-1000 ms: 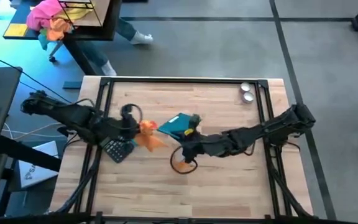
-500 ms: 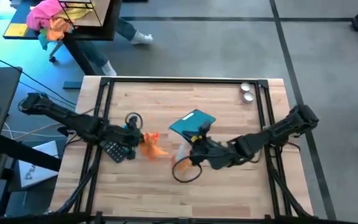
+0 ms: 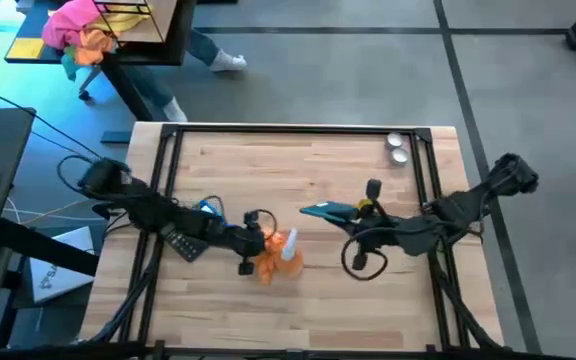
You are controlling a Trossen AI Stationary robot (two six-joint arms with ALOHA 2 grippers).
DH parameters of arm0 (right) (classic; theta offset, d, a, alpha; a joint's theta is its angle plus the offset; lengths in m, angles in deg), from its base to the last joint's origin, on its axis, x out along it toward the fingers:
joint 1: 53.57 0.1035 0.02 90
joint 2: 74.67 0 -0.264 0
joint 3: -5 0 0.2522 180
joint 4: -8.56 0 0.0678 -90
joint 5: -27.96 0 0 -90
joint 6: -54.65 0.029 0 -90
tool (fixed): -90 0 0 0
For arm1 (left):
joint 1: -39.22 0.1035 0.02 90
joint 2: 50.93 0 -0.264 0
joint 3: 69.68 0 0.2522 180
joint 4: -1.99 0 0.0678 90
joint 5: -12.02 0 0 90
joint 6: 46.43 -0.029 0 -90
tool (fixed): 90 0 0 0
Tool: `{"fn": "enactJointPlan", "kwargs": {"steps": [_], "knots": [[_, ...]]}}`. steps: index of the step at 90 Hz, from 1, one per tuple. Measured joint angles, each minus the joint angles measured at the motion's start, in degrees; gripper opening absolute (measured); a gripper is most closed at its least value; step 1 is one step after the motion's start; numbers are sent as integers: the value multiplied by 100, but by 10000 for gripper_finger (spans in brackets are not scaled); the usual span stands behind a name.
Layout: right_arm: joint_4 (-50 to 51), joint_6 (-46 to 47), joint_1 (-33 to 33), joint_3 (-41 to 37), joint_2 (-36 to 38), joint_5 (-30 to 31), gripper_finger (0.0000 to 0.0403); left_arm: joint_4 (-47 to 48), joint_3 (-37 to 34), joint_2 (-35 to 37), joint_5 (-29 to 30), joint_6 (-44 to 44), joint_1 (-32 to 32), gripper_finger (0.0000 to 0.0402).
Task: Apply microfiber cloth
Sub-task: Wipe the blue phone with the orange microfiber cloth
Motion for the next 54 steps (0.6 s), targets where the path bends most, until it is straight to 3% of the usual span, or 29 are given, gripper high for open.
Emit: {"fn": "enactJointPlan", "kwargs": {"steps": [21, 32, 40, 54], "knots": [[54, 214, -138, -2, 120, -302, 0, -974, 1464, -1716, -840, -669, 342, 5], [133, 68, -227, -2, 274, -126, 0, -891, 2338, -2282, -1187, -907, 422, 5], [275, 143, -265, -2, 399, -63, 0, -141, 2823, -2323, -1130, -1111, 442, 5], [844, 708, -350, -2, 612, -23, 0, 2457, 3107, -1586, -464, -1219, 442, 5]]}}
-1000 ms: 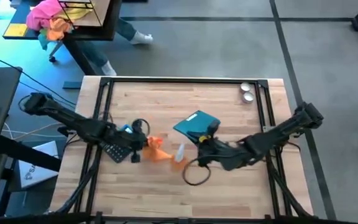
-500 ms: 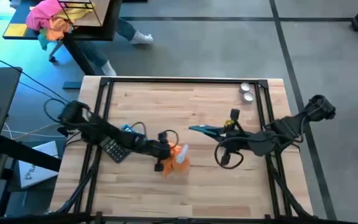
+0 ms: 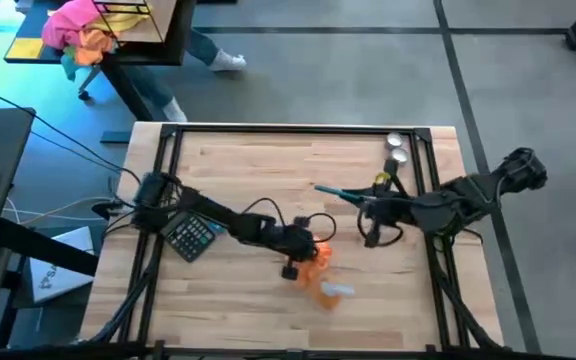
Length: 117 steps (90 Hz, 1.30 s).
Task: Apply microfiber cloth
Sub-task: Wipe the blue phone with the orange microfiber cloth
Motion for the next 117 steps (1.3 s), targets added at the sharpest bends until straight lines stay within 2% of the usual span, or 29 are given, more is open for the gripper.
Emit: {"fn": "enactJointPlan", "kwargs": {"steps": [11, 21, 31, 37, 44, 60, 69, 83, 93, 102, 117], "knots": [[553, 567, -18, 0, 22, -9, 0, 1256, -316, 617, 429, 404, -87, 5], [823, 956, -18, 0, -16, -5, 0, 1323, -848, 1029, 774, 873, -140, 5], [887, 1108, -13, -22, -95, -65, 0, 1247, -1438, 1123, 1124, 1286, -79, 5], [863, 1105, -11, -22, -107, -206, 0, 921, -1757, 1110, 1345, 1485, 6, 5], [852, 1066, -31, -22, -107, -294, 0, 154, -2099, 1005, 1291, 1519, 134, 5], [664, 800, -320, -22, -107, -282, 0, -1644, -2223, 706, 1304, 536, 621, 5], [468, 678, -541, -22, -109, -356, 0, -2127, -1951, 547, 908, 3, 1164, 5], [438, 660, -844, -22, -109, -602, 0, -2146, -1331, 110, 410, -356, 2006, 5], [444, 656, -1020, -22, -136, -655, 0, -1995, -832, -308, -83, -280, 2491, 5], [440, 597, -1174, -22, -190, -756, 0, -1457, -169, -748, -304, 36, 2706, 5], [410, 533, -1372, -22, -316, -873, 0, -832, 1118, -1515, -591, 73, 2684, 5]]}}
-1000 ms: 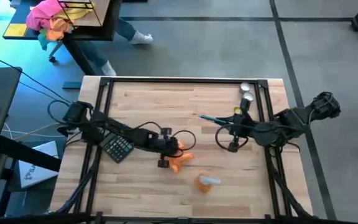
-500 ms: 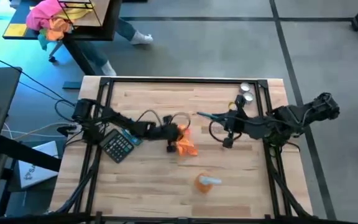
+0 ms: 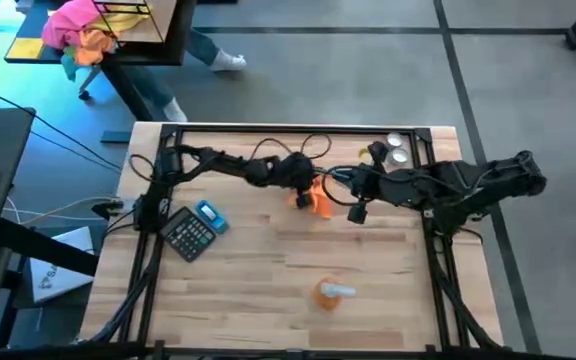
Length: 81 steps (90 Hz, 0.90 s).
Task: Apply microfiber cloth
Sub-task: Wipe the blue phone with the orange microfiber cloth
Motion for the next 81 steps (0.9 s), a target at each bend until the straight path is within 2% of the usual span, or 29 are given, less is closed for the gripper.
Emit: {"fn": "enactJointPlan", "kwargs": {"steps": [14, 21, 33, 42, 47, 53, 65, 74, 81], "knots": [[8, 157, -20, 0, -145, -249, 0, 423, 1234, -705, -103, 54, -18, 5], [20, 255, 3, 0, -168, -499, 0, 448, 1739, -1033, -462, 10, -12, 5], [-49, 442, 108, 0, -196, -705, 0, 431, 2352, -1447, -1000, 32, -141, 5], [-43, 422, 159, 0, -200, -672, 0, 345, 2639, -1671, -1179, -390, -331, 5], [-67, 420, 175, 0, -196, -655, 0, 336, 2822, -1823, -961, -704, -400, 5], [-79, 362, 156, 0, -196, -585, 0, 349, 3074, -1996, -254, -795, -432, 5], [-142, 275, 127, 0, -195, -459, 0, 642, 3269, -2093, 789, -385, -176, 5], [-143, 274, 129, 0, -196, -469, 0, 1235, 3276, -1953, 947, 24, 144, 5], [-150, 245, 129, 0, -192, -460, 0, 1788, 3274, -1830, 712, 172, 286, 4]]}}
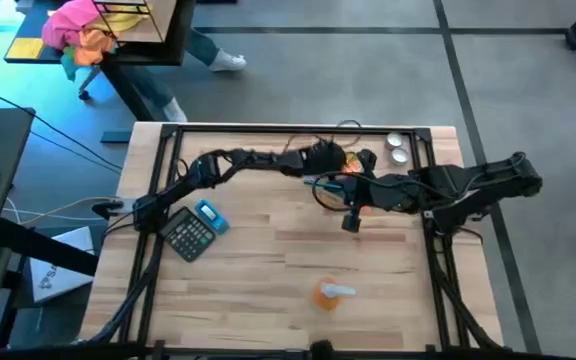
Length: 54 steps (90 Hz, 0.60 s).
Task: Apply microfiber cloth
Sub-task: Wipe the blue phone with the orange microfiber cloth
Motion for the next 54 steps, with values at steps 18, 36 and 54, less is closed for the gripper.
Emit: {"fn": "enactJointPlan", "kwargs": {"steps": [18, 36, 54], "knots": [[-7, -228, 0, 0, 0, 44, 0, 1180, -1, 239, -176, -430, -7, 1], [55, -117, 118, 0, 0, -163, 0, 1119, -27, 298, -414, -450, 24, 0], [64, -222, 166, 2, 0, -172, 0, 718, -46, 320, -924, 334, -166, 0]]}}
